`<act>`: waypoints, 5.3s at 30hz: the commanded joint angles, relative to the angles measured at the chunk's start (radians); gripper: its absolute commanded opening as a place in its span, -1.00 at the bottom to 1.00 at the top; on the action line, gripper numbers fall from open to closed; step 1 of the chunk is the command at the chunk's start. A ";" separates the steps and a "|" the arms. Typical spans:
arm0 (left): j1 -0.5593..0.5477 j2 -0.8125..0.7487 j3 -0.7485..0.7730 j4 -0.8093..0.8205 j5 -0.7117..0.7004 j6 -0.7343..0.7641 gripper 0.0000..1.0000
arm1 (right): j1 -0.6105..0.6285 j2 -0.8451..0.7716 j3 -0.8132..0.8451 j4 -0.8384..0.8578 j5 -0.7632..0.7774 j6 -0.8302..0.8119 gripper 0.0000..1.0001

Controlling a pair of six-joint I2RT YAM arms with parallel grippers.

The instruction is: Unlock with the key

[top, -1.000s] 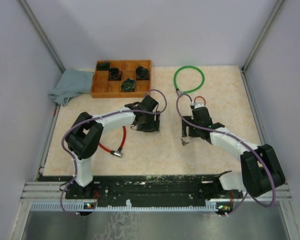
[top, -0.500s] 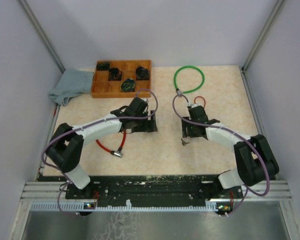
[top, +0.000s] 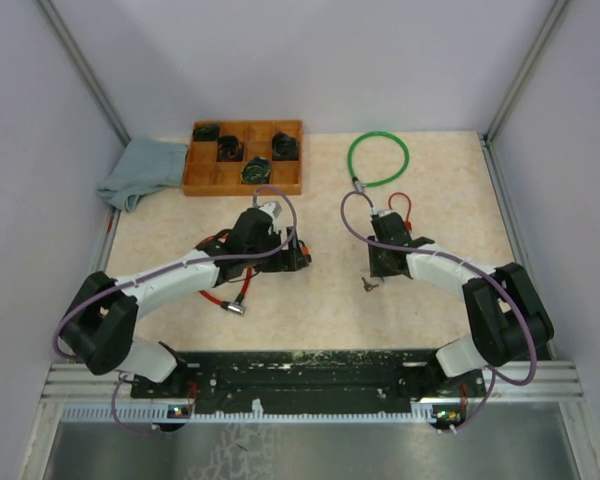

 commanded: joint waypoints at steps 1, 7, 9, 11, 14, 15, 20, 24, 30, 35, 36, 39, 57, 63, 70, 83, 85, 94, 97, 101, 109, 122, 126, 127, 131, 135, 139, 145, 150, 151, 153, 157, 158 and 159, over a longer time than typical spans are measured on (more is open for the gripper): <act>0.015 -0.071 -0.043 0.118 0.063 -0.005 0.77 | 0.012 0.003 0.051 -0.002 0.036 0.011 -0.48; 0.045 -0.133 -0.126 0.246 0.173 -0.055 0.79 | 0.044 -0.012 0.056 -0.013 0.072 0.010 -0.83; 0.060 -0.148 -0.145 0.271 0.207 -0.071 0.79 | 0.073 -0.030 0.065 -0.013 0.089 0.008 -0.93; 0.082 -0.165 -0.166 0.301 0.249 -0.090 0.79 | 0.105 -0.049 0.072 -0.003 0.093 0.008 -1.00; 0.139 -0.185 -0.201 0.364 0.333 -0.148 0.79 | 0.160 -0.084 0.085 0.020 0.089 0.001 -1.00; 0.157 -0.191 -0.218 0.386 0.356 -0.169 0.79 | 0.178 -0.098 0.089 0.026 0.091 -0.002 -1.00; 0.207 -0.229 -0.299 0.492 0.415 -0.244 0.75 | 0.247 -0.161 0.103 0.090 0.057 -0.021 -1.00; 0.208 -0.244 -0.330 0.540 0.427 -0.254 0.73 | 0.292 -0.216 0.086 0.186 0.014 -0.009 -1.00; 0.208 -0.221 -0.382 0.676 0.488 -0.322 0.68 | 0.329 -0.276 0.041 0.345 -0.083 0.036 -1.00; 0.207 -0.174 -0.396 0.753 0.529 -0.409 0.69 | 0.361 -0.269 0.033 0.379 -0.102 0.020 -1.00; 0.207 -0.166 -0.401 0.771 0.531 -0.430 0.70 | 0.367 -0.267 0.028 0.388 -0.106 0.019 -1.00; 0.207 -0.150 -0.418 0.837 0.534 -0.480 0.72 | 0.379 -0.257 0.020 0.415 -0.119 0.026 -1.00; 0.165 -0.202 -0.469 0.855 0.459 -0.059 0.49 | 0.403 -0.321 0.040 0.373 -0.113 0.049 -1.00; 0.103 -0.226 -0.476 0.928 0.436 0.109 0.48 | 0.404 -0.344 0.039 0.362 -0.122 0.067 -1.00; 0.082 -0.204 -0.464 0.978 0.454 0.271 0.36 | 0.404 -0.369 0.043 0.348 -0.126 0.072 -1.00; 0.050 -0.098 -0.441 1.133 0.519 0.329 0.00 | 0.404 -0.381 0.037 0.367 -0.143 0.092 -1.00; 0.045 -0.089 -0.438 1.142 0.515 0.337 0.00 | 0.404 -0.380 0.039 0.364 -0.146 0.093 -1.00; 0.031 -0.053 -0.424 1.182 0.520 0.343 -0.08 | 0.404 -0.384 0.034 0.372 -0.152 0.100 -1.00; 0.027 -0.048 -0.423 1.188 0.518 0.344 -0.12 | 0.404 -0.385 0.031 0.373 -0.148 0.101 -1.00; 0.022 -0.037 -0.423 1.206 0.519 0.342 -0.18 | 0.404 -0.386 0.028 0.379 -0.155 0.106 -1.00; 0.016 -0.023 -0.424 1.222 0.516 0.341 -0.36 | 0.404 -0.391 0.024 0.376 -0.152 0.108 -1.00; 0.016 -0.131 -0.408 0.993 0.524 0.402 -1.00 | 0.404 -0.452 -0.013 0.310 -0.063 0.088 -1.00; 0.016 -0.189 -0.354 0.769 0.516 0.428 -1.00 | 0.404 -0.467 -0.023 0.285 -0.062 0.043 -0.87; 0.015 -0.200 -0.322 0.696 0.506 0.433 -1.00 | 0.404 -0.470 -0.022 0.275 -0.062 0.028 -0.74; 0.001 -0.227 -0.210 0.374 0.447 0.422 -1.00 | 0.402 -0.502 -0.030 0.234 -0.066 -0.051 -0.19; -0.011 -0.238 -0.094 0.087 0.419 0.406 -1.00 | 0.381 -0.578 -0.070 0.224 -0.090 -0.125 0.19; -0.016 -0.239 0.027 -0.180 0.427 0.473 -1.00 | 0.361 -0.654 -0.130 0.279 -0.188 -0.187 0.34; -0.024 -0.184 0.233 -0.564 0.375 0.644 -1.00 | 0.360 -0.741 -0.240 0.458 -0.318 -0.247 0.34; -0.035 -0.146 0.345 -0.724 0.317 0.726 -1.00 | 0.359 -0.762 -0.326 0.608 -0.439 -0.322 0.32; -0.037 -0.136 0.362 -0.742 0.311 0.734 -1.00 | 0.359 -0.754 -0.325 0.619 -0.469 -0.332 0.31; -0.045 -0.119 0.386 -0.767 0.307 0.749 -1.00 | 0.359 -0.722 -0.314 0.644 -0.524 -0.340 0.29; -0.070 -0.087 0.417 -0.796 0.289 0.776 -1.00 | 0.359 -0.640 -0.276 0.670 -0.577 -0.352 0.29; -0.075 -0.082 0.423 -0.798 0.288 0.782 -1.00 | 0.359 -0.617 -0.271 0.681 -0.591 -0.353 0.29; -0.082 -0.078 0.430 -0.800 0.287 0.784 -1.00 | 0.359 -0.599 -0.266 0.694 -0.606 -0.356 0.29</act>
